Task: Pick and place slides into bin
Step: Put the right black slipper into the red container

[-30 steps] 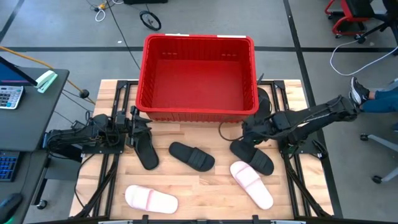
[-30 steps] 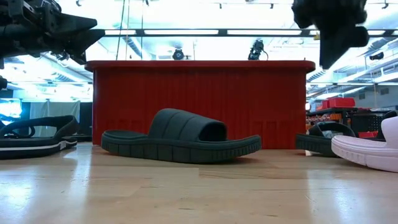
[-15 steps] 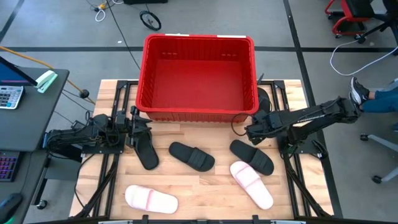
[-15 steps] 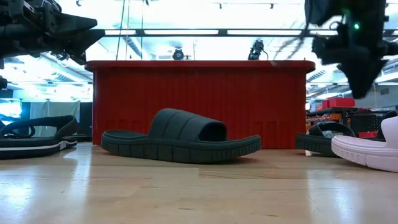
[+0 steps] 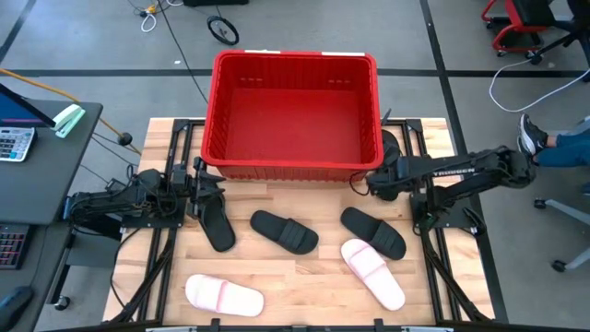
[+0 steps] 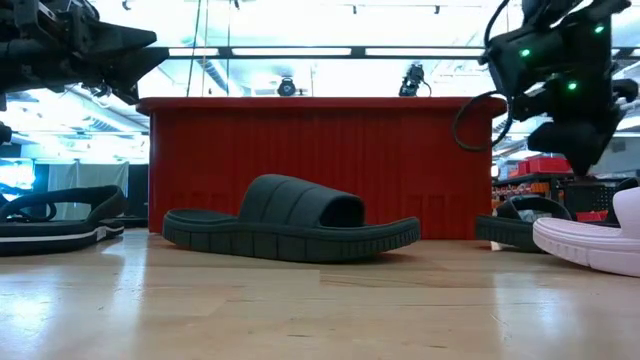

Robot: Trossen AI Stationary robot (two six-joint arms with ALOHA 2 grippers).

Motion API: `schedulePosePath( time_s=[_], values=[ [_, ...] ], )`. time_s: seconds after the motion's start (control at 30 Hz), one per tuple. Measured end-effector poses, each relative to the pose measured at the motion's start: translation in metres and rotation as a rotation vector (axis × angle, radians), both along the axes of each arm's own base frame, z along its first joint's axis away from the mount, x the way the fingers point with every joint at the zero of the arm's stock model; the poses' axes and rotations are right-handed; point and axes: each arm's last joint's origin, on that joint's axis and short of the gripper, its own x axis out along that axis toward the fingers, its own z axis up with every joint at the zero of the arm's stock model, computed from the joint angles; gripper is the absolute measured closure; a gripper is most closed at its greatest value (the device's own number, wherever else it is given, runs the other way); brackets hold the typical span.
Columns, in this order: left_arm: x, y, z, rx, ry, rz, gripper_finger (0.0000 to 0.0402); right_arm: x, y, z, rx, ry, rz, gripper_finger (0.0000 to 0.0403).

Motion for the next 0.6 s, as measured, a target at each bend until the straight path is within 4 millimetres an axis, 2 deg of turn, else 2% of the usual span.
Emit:
schedulePosePath(
  time_s=[0.2, 0.37, 0.6],
  values=[
    [0.000, 0.000, 0.000, 0.000, 0.000, 0.002, 0.0239, -0.002, -0.022, -0.001, 0.026, 0.060, 0.042, 0.0216],
    [0.000, 0.000, 0.000, -0.003, 0.000, 0.001, 0.0239, -0.005, -0.039, -0.003, 0.145, 0.038, 0.033, 0.0217],
    [0.000, 0.000, -0.002, -0.004, 0.018, 0.000, 0.0239, -0.006, -0.042, -0.004, 0.190, 0.051, 0.075, 0.0217]
  ],
)
